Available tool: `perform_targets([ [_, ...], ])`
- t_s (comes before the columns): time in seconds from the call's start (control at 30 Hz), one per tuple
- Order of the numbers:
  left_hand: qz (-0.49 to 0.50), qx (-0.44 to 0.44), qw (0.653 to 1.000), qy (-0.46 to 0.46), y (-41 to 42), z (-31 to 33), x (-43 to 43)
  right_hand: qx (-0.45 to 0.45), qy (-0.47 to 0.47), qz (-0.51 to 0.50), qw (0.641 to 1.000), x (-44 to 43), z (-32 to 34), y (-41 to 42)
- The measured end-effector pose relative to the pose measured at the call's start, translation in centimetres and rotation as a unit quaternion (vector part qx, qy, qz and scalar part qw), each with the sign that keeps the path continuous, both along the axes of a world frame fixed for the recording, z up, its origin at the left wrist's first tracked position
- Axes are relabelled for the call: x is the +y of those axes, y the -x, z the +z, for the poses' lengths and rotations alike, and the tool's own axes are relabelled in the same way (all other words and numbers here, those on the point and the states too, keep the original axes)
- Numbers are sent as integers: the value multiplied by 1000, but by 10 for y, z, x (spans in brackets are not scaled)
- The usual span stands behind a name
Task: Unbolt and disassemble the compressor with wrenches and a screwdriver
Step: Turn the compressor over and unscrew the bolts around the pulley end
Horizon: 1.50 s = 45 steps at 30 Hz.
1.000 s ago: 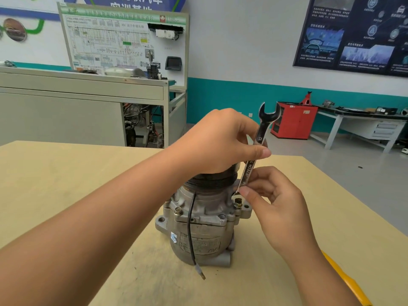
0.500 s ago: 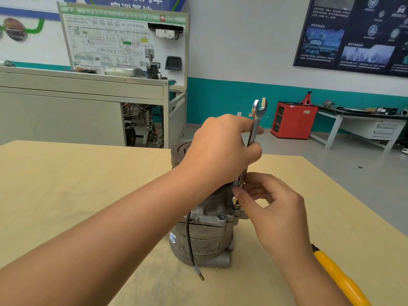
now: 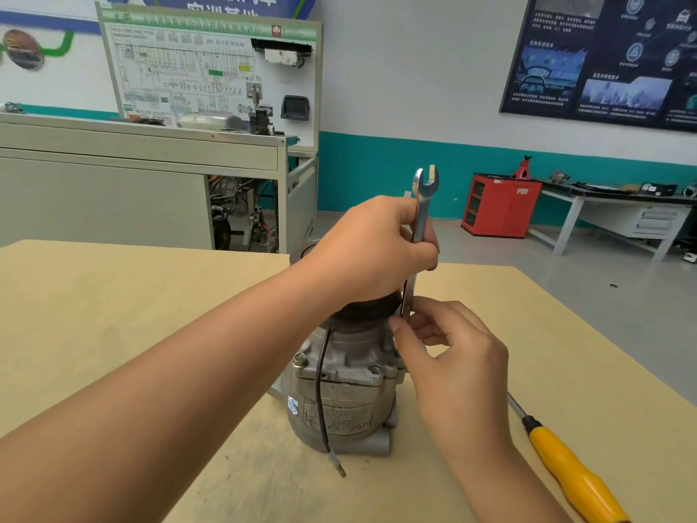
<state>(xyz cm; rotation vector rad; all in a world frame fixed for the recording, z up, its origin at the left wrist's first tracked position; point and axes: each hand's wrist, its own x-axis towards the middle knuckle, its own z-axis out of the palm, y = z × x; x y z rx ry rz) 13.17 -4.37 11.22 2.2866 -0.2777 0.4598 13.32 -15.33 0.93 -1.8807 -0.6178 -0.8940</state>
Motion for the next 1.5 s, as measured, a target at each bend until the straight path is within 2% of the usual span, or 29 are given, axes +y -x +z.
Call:
perform_targets([
  [0.1, -24, 17, 1000, 7, -1, 2, 6, -5, 4, 1, 1000, 1, 0, 0],
  [0.2, -97, 58, 993, 45, 2, 3, 18, -22, 22, -6, 999, 2, -2, 1],
  [0.3, -141, 79, 985, 62, 3, 5, 29, 1, 20, 20, 1000, -2, 1, 2],
  [0.47, -121, 76, 985, 95, 2, 2, 31, 76, -29, 79, 994, -8, 6, 0],
  [0.57, -112, 76, 984, 119, 3, 1, 31, 109, -33, 109, 987, -10, 8, -2],
  [0.67, -95, 70, 987, 107, 5, 2, 28, 126, -26, 125, 984, -12, 9, -3],
  [0.9, -19, 11, 999, 45, 6, 0, 18, 33, 21, 49, 998, -13, 6, -5],
  [1.03, 46, -60, 997, -2, 8, -5, 11, -8, 52, -16, 998, -4, 1, -2],
  [1.17, 33, -62, 998, 7, 8, -7, 1, -27, 39, -31, 998, -1, -2, -2],
  [1.3, -15, -12, 1000, -6, 5, -4, 1, 14, -1, 17, 1000, -5, 0, -2],
  [1.4, -73, 23, 997, 29, 7, -1, 10, 91, -37, 52, 994, -9, 3, -5],
  [1.5, -93, 22, 995, 30, 8, -1, 20, 169, -60, 104, 978, -15, 5, -13],
])
